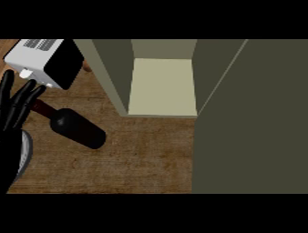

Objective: Pick up the wine, place it into the cabinet and close the cabinet

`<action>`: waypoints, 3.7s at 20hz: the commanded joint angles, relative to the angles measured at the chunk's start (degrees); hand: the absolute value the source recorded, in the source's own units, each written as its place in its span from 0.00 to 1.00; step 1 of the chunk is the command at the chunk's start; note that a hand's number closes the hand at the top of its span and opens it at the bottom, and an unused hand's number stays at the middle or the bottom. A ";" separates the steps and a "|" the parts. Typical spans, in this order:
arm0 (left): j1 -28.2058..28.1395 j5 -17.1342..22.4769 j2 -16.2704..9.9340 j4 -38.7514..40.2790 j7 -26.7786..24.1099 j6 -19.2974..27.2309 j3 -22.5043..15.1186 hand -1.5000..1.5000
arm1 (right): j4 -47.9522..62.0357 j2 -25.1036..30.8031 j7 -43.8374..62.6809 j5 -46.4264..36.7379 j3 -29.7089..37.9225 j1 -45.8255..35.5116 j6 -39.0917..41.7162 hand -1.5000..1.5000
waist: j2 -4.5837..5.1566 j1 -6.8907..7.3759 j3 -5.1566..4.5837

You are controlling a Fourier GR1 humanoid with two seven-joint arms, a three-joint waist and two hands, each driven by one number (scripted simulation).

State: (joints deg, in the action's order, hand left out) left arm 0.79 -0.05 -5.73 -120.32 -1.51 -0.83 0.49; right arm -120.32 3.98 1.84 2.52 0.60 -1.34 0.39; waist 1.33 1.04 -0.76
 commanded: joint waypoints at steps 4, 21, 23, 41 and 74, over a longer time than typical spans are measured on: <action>4.09 8.35 0.07 7.57 -0.80 -1.21 6.74 0.00 | -6.45 0.31 1.83 -3.48 -3.12 6.28 0.72 0.00 | -1.37 -1.41 0.73; 16.28 21.31 3.27 -2.38 25.24 14.99 3.73 0.00 | -20.80 1.04 17.50 4.16 -11.61 10.11 5.65 0.00 | -1.37 -1.26 0.76; 15.16 17.35 4.94 -9.16 30.33 19.61 -1.83 0.00 | -23.58 2.35 22.87 7.42 -8.20 5.61 4.07 0.00 | -1.43 -1.08 0.77; 17.68 10.24 1.94 -15.74 41.58 28.82 -0.88 0.00 | -21.08 -0.98 22.64 3.32 -10.68 4.39 3.94 0.00 | -1.45 -0.87 0.76; 3.85 23.66 -1.96 17.11 15.95 11.21 18.95 0.00 | -26.59 -0.92 34.18 2.20 -11.18 -2.81 1.32 0.00 | -1.35 -1.26 0.72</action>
State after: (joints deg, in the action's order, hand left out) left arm 1.89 20.60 -4.16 -109.47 14.07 12.69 15.47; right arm -141.92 3.50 33.11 4.78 -8.83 -4.26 2.52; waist -0.03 -0.16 -0.02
